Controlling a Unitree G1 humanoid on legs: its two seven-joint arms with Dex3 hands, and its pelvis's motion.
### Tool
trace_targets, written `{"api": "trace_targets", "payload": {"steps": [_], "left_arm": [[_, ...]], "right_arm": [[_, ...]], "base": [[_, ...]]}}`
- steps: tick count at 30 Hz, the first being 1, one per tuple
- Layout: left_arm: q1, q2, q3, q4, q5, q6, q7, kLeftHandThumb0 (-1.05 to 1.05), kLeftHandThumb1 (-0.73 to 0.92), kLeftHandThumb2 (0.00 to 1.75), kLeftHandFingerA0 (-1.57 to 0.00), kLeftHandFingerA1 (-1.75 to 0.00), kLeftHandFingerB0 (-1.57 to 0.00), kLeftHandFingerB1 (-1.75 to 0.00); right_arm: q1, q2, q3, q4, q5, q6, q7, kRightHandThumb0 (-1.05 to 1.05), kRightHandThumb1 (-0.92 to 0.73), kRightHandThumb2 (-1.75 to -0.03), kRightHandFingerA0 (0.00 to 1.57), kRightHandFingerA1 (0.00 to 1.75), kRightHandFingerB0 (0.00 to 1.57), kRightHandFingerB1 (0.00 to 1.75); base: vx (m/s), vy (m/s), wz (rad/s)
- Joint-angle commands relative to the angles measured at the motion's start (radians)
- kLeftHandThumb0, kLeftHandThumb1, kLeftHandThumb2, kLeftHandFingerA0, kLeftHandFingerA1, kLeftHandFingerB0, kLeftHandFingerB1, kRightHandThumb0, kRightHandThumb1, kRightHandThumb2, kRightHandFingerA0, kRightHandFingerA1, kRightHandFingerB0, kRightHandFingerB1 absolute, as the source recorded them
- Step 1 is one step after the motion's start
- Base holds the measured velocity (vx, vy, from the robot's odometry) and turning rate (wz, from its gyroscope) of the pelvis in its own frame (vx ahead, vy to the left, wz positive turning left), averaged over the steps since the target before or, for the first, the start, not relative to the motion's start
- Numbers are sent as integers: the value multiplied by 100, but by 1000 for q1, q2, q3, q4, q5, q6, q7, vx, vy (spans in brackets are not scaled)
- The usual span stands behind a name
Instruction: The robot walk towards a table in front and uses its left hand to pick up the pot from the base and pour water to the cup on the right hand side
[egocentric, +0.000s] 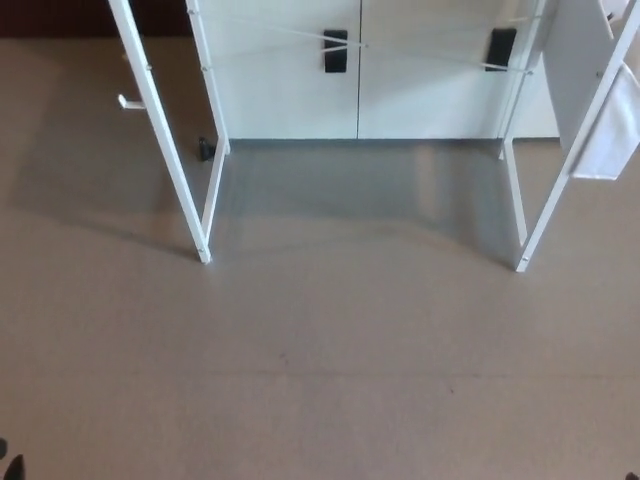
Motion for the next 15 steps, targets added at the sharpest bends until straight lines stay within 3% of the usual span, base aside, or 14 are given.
{"api": "trace_targets", "payload": {"steps": [1, 2, 4, 5, 10, 15], "left_arm": [[1, 13, -5, -4, 10, 8, 27, -48, 31, 106, -7, -69, -1, -62], [2, 12, -2, -5, 5, 4, 29, -35, 28, 105, -10, -75, -2, -65], [2, 11, -5, -6, 8, 0, 36, -37, 25, 103, -13, -71, -3, -63], [4, 12, -9, -5, 13, -6, 42, -22, 27, 103, -15, -74, 0, -62], [10, 12, -13, -5, 15, -11, 54, -13, 26, 102, -14, -70, 0, -60], [12, 17, -25, -2, 25, -8, 52, -14, 30, 102, -12, -67, 0, -59]], "right_arm": [[-1, -9, 13, 4, -11, 19, -36, -66, -47, -78, 21, 52, 7, 41], [-1, -8, 10, 2, -7, 17, -36, -64, -45, -77, 20, 51, 7, 41], [-3, -5, 10, 2, -5, 16, -46, -60, -45, -75, 19, 50, 7, 42], [-2, -4, 14, 1, -9, 7, -52, -54, -46, -74, 22, 50, 8, 42], [-3, -1, 7, 6, 3, 20, -57, -54, -42, -72, 23, 48, 8, 41], [5, 0, 5, 5, 7, 15, -53, -55, -42, -72, 23, 50, 7, 41]], "base": [[131, 10, -10], [157, 75, -9], [202, 105, -12], [232, 158, -7], [294, 244, 4], [227, 24, 7]]}}
